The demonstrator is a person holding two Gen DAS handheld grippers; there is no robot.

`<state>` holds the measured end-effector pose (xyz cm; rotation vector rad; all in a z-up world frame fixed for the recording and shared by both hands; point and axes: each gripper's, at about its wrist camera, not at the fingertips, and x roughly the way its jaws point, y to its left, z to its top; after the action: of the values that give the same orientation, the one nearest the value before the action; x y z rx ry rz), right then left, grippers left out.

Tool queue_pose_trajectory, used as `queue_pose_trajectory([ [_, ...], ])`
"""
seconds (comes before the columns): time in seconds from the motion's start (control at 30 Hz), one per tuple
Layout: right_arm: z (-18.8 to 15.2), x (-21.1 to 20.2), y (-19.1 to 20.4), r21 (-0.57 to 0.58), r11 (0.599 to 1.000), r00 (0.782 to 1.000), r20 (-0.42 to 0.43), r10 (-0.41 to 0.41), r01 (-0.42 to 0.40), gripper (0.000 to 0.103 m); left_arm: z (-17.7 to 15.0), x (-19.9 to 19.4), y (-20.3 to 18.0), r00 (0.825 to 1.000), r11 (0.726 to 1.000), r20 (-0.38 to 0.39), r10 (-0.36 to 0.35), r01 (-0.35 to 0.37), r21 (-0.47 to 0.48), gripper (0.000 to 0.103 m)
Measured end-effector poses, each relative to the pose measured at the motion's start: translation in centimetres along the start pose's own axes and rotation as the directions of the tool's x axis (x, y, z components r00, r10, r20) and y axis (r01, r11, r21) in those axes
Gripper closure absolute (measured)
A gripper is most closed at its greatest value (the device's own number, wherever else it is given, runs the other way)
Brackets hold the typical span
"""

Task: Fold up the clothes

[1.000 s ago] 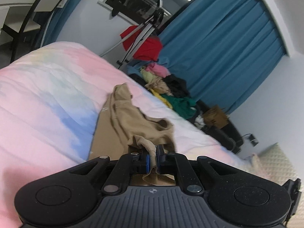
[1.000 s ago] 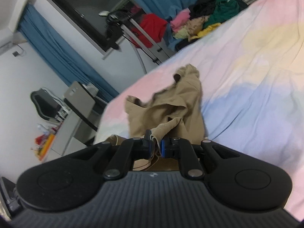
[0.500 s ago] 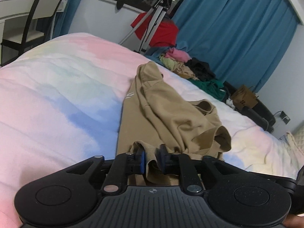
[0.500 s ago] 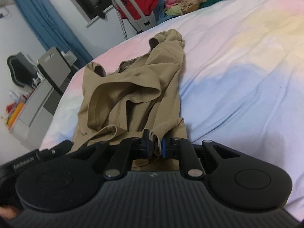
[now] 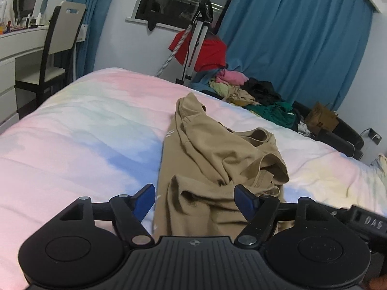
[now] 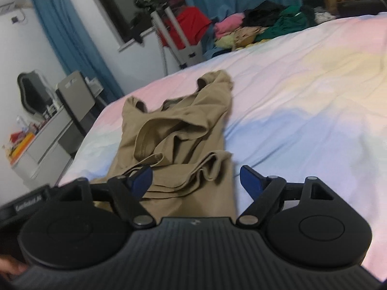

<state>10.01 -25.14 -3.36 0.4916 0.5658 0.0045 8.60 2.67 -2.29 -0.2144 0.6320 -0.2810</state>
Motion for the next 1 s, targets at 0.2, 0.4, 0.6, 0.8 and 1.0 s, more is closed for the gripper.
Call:
queue_pose_trajectory([
  [0.2,0.0,-0.4,-1.3,-0.023,0.995,0.995,-0.029,-0.094,0.093,0.022,-1.9,-2.8,0.5,0.998,1.000,-0.060,0.005,-0.004,0.025,0.032],
  [0.4,-1.3,1.4,-2.0,-0.057,0.990,0.984,-0.111,-0.138,0.132,0.022,-2.9,-3.0,0.7,0.994,0.999,-0.109,-0.009,0.014,0.044,0.064],
  [0.6,-2.1,2.4,-2.0,-0.097,0.983,0.976,-0.143,-0.167,0.154,0.022,-3.4,-2.8,1.8,0.991,0.999,-0.127,-0.029,0.025,-0.028,0.101],
  [0.8,-2.2,2.8,-2.2,-0.125,0.978,0.972,-0.150,-0.183,0.165,0.022,-2.2,-4.1,3.1,0.997,0.996,-0.076,-0.013,0.006,-0.084,0.102],
  [1.0,-2.4,3.2,-1.9,-0.157,0.972,0.968,-0.156,-0.197,0.173,0.021,-3.2,-0.9,2.8,0.982,0.995,-0.170,0.088,-0.094,-0.026,0.101],
])
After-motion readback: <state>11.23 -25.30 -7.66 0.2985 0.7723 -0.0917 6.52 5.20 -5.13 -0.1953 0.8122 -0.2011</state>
